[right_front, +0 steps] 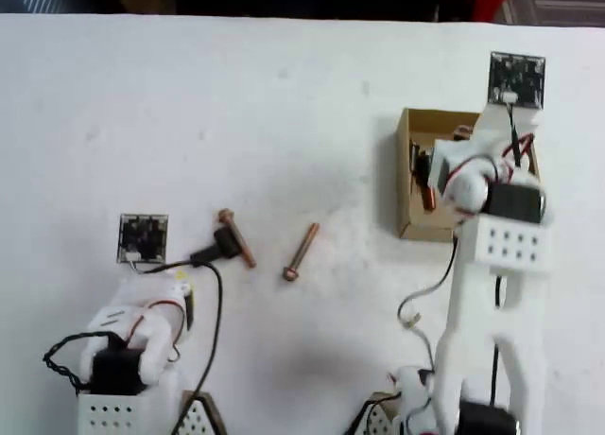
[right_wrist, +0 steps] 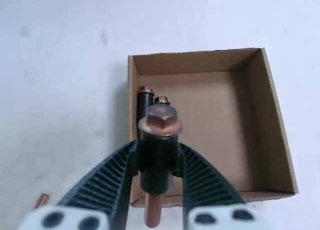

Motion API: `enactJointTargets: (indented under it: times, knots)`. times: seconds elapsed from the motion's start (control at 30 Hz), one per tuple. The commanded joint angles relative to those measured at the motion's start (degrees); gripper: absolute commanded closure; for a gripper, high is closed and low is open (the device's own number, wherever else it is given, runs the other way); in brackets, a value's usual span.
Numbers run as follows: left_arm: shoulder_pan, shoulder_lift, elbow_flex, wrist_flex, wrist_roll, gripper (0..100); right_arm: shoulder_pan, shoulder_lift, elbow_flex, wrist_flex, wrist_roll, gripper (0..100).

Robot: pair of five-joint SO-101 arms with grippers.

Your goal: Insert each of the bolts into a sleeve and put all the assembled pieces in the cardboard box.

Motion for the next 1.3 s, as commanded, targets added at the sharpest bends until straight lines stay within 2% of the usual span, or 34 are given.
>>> enactJointTargets:
  times: [0.0,0.2,0.4,0.67,0.93,1.1,1.27]
  knots:
    - [-0.04,-0.84,-0.26,-1.58,-0.62,97,2.07,6.99,-7.91,0.04,3.52,98.1]
    - [-0.04,-0.84,-0.18,-1.58,-0.62,97,5.67,21.23,-18.46,0.13,4.4,98.1]
    - [-0.04,-0.84,-0.09,-1.58,-0.62,97,5.41,34.15,-24.97,0.22,9.67,98.1]
    - [-0.04,-0.84,0.09,-2.64,-0.62,97,5.23,46.81,-32.62,0.13,10.02,98.1]
    - [-0.04,-0.84,0.18,-2.73,-0.62,97,3.12,55.43,-36.92,0.13,10.29,98.1]
    - [-0.04,-0.84,0.88,-2.99,-0.62,97,1.45,58.07,-37.36,0.13,14.86,97.8]
    - [-0.04,-0.84,3.6,-6.68,-3.52,97,1.63,58.15,-37.36,0.13,14.68,88.5]
